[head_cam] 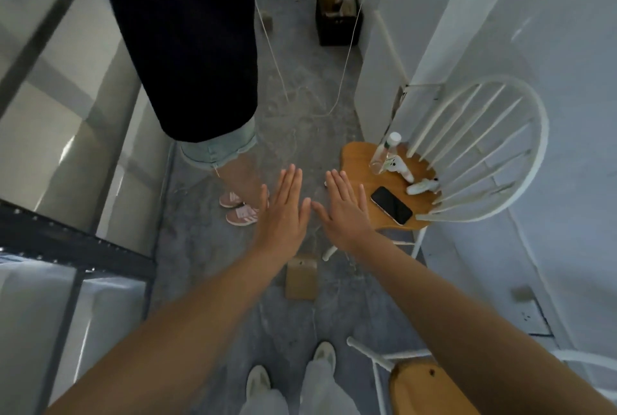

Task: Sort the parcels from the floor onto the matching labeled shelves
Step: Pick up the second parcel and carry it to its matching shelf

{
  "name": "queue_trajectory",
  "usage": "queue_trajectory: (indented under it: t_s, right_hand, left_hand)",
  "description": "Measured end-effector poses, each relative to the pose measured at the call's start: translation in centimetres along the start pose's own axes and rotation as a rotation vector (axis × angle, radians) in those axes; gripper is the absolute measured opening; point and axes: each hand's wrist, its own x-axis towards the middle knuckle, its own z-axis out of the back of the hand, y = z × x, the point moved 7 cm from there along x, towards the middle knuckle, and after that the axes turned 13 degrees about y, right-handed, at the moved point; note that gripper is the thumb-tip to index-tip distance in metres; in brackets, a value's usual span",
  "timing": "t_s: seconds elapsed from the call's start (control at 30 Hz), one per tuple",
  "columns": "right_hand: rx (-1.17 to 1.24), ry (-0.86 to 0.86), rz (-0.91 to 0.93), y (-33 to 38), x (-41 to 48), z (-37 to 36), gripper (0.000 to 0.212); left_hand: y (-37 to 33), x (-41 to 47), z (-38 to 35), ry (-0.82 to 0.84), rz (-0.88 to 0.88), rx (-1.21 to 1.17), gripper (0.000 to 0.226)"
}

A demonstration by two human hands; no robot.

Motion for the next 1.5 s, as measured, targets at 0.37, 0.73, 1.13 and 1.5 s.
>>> queue_trajectory:
  t_s: [0.37, 0.73, 1.13, 1.5]
  right_hand:
    - [0.104, 0.216, -0.189, -12.7, 5.8, -13.1, 0.067]
    - [0.292, 0.343, -0.327, -20.8, 18.0, -35.1, 0.053]
    - [0.859, 0.237, -0.585, -31.1, 26.2, -60.5, 0.042]
    - [1.153, 0.333, -0.608, -28.1, 25.1, -64.5, 0.06]
  left_hand:
    - [8.4, 3.9, -12.3, 0.169, 0.084, 0.024, 0.059]
    - [24.3, 7.6, -35.4, 0.36, 0.314, -0.121, 0.054]
    - [37.7, 6.9, -62.9, 0.424, 0.761, -0.704, 0.048]
    - [37.2, 4.4, -66.3, 0.311, 0.978, -1.011, 0.06]
